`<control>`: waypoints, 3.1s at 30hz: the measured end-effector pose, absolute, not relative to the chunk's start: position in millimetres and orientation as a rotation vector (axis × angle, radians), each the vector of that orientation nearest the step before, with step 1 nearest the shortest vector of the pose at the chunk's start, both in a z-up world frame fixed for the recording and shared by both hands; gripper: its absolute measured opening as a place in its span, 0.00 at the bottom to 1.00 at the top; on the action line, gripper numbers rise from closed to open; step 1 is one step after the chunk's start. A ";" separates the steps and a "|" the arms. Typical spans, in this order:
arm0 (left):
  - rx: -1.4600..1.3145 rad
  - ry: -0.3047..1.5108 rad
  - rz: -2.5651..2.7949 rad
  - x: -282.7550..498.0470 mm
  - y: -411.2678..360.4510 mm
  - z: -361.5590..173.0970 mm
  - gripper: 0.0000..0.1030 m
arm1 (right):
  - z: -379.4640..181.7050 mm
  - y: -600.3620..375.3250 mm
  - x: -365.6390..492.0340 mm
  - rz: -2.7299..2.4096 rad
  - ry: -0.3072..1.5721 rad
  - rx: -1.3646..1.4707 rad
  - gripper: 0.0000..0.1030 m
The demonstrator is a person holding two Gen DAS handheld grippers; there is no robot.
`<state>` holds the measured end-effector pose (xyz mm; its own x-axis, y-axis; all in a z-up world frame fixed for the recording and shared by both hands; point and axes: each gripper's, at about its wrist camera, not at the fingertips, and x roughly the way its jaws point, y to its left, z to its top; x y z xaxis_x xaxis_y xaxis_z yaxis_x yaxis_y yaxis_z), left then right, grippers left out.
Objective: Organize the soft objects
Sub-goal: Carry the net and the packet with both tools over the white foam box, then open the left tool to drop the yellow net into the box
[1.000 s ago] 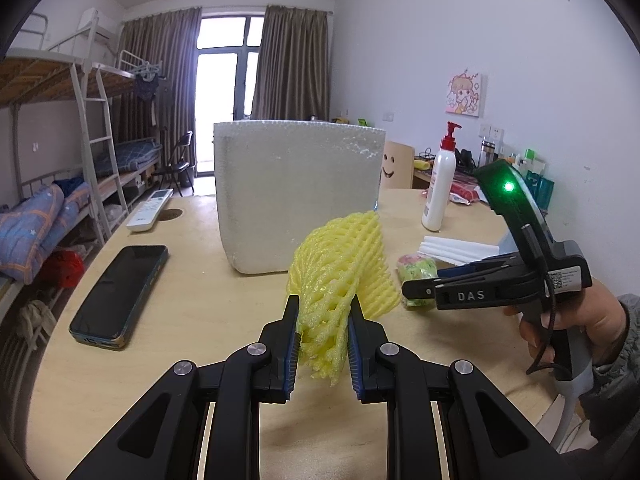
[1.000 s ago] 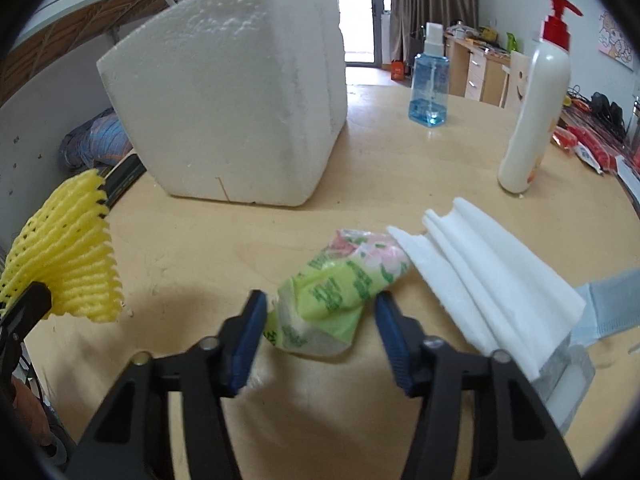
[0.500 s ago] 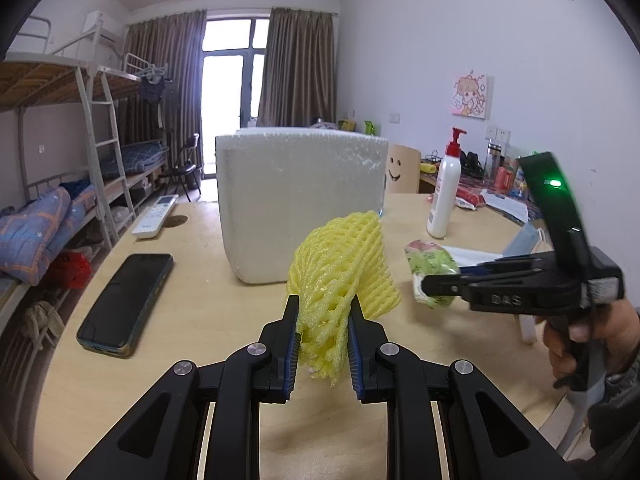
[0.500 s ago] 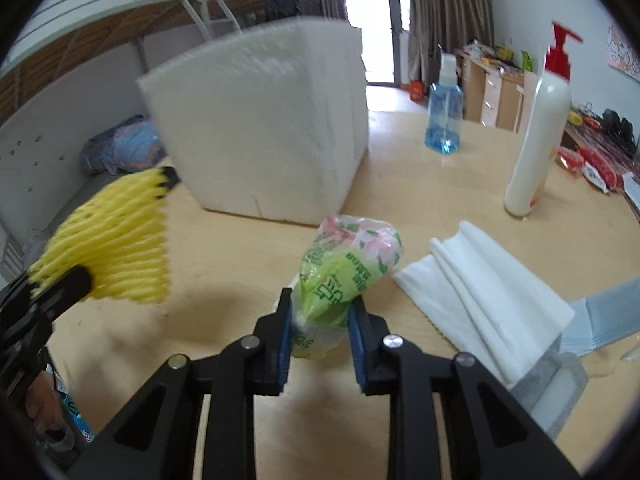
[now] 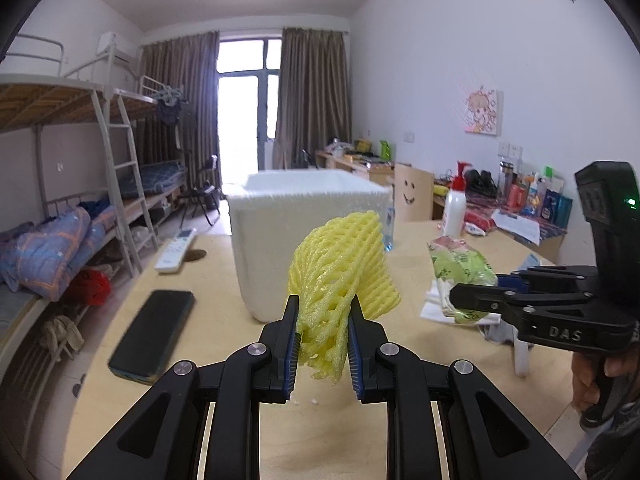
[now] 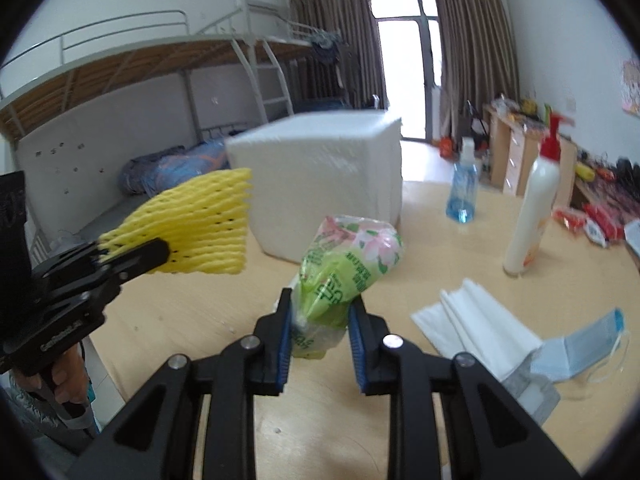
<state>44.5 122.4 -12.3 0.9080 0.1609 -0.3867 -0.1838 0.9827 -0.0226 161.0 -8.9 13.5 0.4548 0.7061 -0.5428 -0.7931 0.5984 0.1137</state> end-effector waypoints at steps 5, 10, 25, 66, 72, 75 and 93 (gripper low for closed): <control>-0.054 0.348 0.204 37.6 124.2 4.8 0.22 | 34.2 -8.3 155.4 0.968 0.515 -0.159 0.28; -0.043 0.312 0.222 34.8 123.8 20.9 0.22 | 51.4 -7.1 149.7 0.992 0.444 -0.163 0.28; -0.013 0.219 0.289 26.5 124.0 70.9 0.22 | 96.1 -4.9 151.7 1.034 0.316 -0.135 0.28; -0.043 0.311 0.331 144.2 176.3 78.1 0.22 | 101.3 68.9 237.2 1.010 0.391 -0.187 0.28; -0.029 0.332 0.331 160.7 176.9 77.1 0.22 | 98.1 75.7 252.0 0.998 0.410 -0.185 0.28; -0.021 0.351 0.331 168.3 178.7 76.7 0.22 | 97.6 80.7 258.5 0.999 0.428 -0.175 0.28; -0.003 0.399 0.250 202.3 147.1 81.0 0.22 | 110.5 46.5 261.2 0.916 0.427 -0.154 0.28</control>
